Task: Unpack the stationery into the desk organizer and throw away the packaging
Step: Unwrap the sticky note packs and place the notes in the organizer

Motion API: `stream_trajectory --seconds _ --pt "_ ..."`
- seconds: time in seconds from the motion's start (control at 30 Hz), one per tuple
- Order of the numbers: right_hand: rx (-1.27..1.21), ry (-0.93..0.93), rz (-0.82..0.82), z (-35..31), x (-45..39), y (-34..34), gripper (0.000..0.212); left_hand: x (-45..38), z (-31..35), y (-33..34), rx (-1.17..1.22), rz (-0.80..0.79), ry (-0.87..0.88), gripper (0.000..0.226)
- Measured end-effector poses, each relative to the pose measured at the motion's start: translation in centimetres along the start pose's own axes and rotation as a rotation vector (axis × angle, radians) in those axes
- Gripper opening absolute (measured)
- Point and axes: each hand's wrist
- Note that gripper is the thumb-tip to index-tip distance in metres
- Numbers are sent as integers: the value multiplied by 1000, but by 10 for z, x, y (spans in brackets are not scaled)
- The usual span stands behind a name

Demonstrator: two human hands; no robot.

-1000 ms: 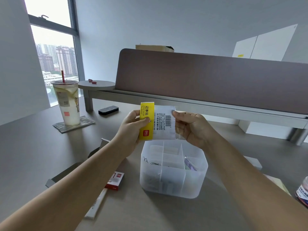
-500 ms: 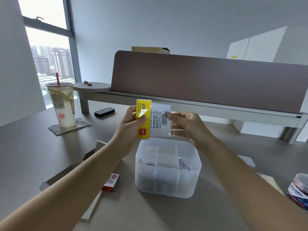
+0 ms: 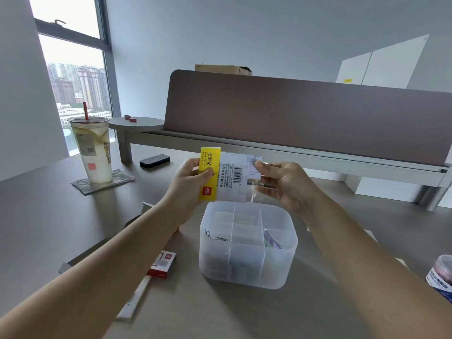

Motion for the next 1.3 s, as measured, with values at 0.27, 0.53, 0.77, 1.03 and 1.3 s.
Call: stream_trajectory --seconds 0.27,0.53,0.77,1.03,1.3 --pt "239 -132 158 0 -3 -6 17 -4 -5 -12 -45 154 -35 14" --pt "759 -207 41 -4 -4 -22 8 -3 -10 -28 -9 288 -77 13" --pt "932 -124 -150 -25 -1 -22 13 -4 -9 -27 29 275 -96 13" --pt "1136 -51 -223 4 -8 -4 19 0 -11 -22 -50 214 -119 15" --pt "1059 -139 -230 21 -12 3 13 -3 -14 -22 -58 185 -138 17"
Point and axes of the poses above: each hand's wrist, its own x-axis away from the middle knuckle, its own y-axis out of the palm, z = x × y, and after that the axes turned 3 degrees about -z, right-handed
